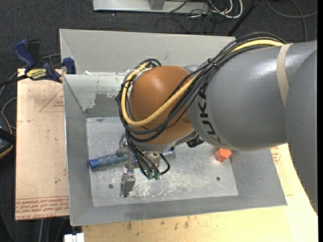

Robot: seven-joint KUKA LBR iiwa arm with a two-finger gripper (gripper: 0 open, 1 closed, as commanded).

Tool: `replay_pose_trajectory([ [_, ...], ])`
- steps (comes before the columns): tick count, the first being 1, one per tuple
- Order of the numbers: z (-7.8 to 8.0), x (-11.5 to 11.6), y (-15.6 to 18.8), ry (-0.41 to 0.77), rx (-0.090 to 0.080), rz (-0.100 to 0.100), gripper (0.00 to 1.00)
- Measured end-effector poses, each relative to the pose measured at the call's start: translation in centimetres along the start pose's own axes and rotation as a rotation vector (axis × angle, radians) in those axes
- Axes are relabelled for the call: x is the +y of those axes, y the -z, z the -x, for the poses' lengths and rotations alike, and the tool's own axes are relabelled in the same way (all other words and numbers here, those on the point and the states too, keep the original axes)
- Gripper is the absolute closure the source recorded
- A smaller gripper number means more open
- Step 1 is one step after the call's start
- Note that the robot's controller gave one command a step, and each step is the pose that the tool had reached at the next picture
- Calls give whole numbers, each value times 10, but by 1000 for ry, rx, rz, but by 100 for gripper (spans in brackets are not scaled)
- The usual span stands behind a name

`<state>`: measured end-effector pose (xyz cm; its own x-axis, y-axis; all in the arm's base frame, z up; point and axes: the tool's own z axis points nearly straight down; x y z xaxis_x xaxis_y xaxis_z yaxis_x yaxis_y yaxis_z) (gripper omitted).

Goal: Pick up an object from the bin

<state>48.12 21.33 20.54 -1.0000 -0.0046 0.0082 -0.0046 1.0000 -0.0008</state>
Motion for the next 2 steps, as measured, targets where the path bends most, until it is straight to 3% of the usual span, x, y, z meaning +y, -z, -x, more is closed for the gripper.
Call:
replay_pose_trajectory([
  [1,88,9,-60,179,-10,1,0],
  [2,123,-42,-131,331,-12,6,0],
])
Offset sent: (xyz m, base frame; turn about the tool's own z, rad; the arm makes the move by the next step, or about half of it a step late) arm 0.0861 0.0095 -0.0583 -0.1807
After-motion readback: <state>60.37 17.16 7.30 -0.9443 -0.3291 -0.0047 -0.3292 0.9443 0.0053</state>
